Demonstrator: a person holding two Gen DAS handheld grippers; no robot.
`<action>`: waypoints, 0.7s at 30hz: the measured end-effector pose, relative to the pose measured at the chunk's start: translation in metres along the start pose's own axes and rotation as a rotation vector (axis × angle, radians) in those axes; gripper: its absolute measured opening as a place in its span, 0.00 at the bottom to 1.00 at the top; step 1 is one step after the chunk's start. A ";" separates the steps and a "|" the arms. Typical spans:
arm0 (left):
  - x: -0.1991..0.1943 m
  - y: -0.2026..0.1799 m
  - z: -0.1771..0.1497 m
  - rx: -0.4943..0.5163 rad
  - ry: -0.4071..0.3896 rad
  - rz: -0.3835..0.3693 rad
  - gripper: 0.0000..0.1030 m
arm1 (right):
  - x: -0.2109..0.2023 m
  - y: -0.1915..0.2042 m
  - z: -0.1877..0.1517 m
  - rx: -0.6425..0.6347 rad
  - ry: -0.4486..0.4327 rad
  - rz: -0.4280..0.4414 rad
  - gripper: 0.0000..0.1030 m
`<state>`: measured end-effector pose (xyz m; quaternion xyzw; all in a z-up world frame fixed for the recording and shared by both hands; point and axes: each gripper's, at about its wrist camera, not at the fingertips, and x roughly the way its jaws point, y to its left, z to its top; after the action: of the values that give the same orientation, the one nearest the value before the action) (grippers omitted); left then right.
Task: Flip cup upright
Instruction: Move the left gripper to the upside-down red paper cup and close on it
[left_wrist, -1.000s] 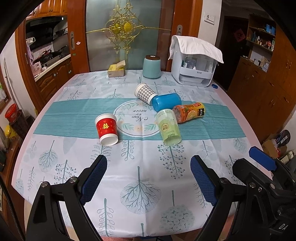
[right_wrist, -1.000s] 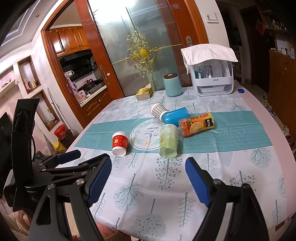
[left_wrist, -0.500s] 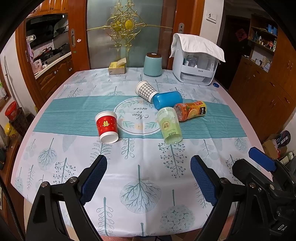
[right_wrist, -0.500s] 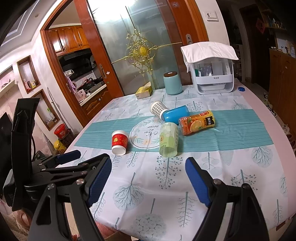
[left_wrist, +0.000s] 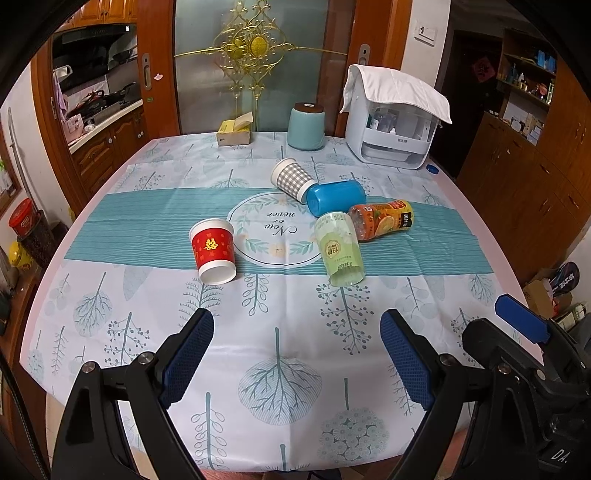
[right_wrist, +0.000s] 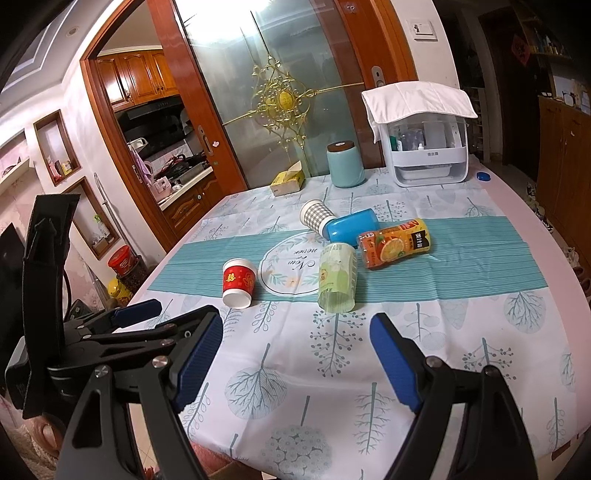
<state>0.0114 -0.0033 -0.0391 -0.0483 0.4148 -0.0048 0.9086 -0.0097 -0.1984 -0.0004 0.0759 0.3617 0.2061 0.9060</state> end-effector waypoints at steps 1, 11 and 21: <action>0.001 0.001 0.000 -0.002 0.001 0.000 0.88 | 0.001 0.000 -0.001 -0.001 0.002 0.001 0.80; 0.016 0.013 0.010 -0.028 0.019 0.016 0.88 | 0.017 0.002 0.004 -0.014 0.026 0.000 0.80; 0.063 0.056 0.029 -0.107 0.089 0.032 0.88 | 0.056 -0.003 0.019 -0.017 0.072 -0.036 0.80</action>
<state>0.0729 0.0515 -0.0730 -0.0900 0.4551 0.0297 0.8854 0.0407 -0.1768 -0.0226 0.0541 0.3935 0.1956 0.8967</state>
